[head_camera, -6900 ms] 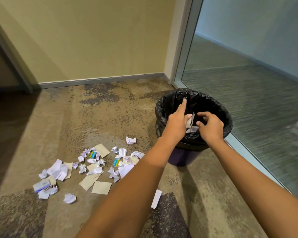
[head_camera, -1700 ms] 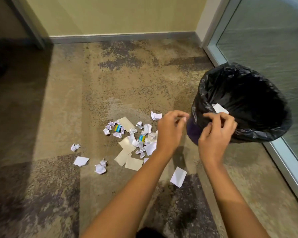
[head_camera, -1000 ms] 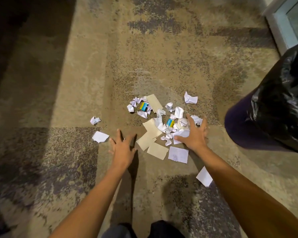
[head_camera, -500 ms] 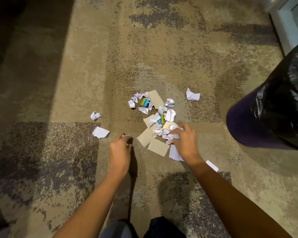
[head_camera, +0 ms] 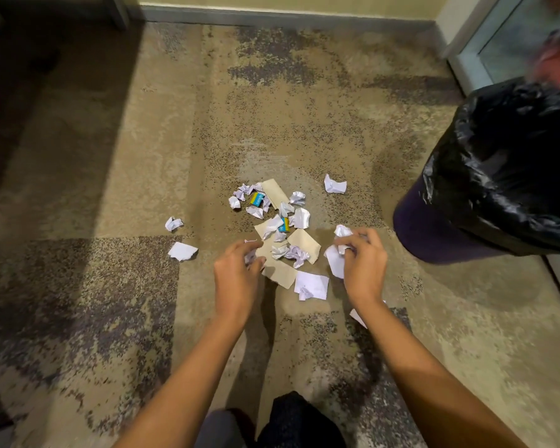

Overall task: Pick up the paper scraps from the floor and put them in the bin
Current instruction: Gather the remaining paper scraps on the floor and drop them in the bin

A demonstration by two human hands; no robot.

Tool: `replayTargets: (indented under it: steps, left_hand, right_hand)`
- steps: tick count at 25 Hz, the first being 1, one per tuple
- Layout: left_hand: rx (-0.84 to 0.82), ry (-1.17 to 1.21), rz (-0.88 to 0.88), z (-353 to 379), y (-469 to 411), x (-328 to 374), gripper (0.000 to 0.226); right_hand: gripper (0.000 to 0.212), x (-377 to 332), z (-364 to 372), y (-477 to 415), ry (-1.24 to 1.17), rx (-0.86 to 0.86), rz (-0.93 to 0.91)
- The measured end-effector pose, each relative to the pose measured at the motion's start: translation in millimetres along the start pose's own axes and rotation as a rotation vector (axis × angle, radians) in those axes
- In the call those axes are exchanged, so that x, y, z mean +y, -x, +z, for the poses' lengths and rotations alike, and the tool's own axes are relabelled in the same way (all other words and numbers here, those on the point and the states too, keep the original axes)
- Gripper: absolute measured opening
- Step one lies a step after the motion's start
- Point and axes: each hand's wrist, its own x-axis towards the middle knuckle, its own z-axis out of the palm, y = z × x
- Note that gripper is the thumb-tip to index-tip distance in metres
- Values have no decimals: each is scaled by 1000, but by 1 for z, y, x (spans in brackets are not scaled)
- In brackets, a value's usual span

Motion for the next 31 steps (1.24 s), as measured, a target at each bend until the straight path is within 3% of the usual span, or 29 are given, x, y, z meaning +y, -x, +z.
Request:
replayTargets:
  steps: [6,11,15,18,22,24,31]
  left_hand:
    - [-144,225,143,2,5,86,21]
    - [-205,339,266,13,-10,198,15]
    - [-351,460,271,43,-22,290,20]
    - [-578,376,271,69,-25,334,35]
    - [-688,365,355,92,-24,340,39]
    - [-661,406,352,95,-22,328,36]
    - [-376,509,294,38,9,265,27]
  right_hand:
    - [37,-25,-77,-9,-141,334,-75]
    - [33,-37,-149,-45,-232,650,-94]
    - [30,-32,-198,-91,-399,830,154]
    - [25,-11,-214,-119,-416,815,361]
    - [33,25,-218,-130,-301,563,435]
    - [35,32,-219,-121,-202,487,377]
    - [26,22,-209,-50,-75,595,19]
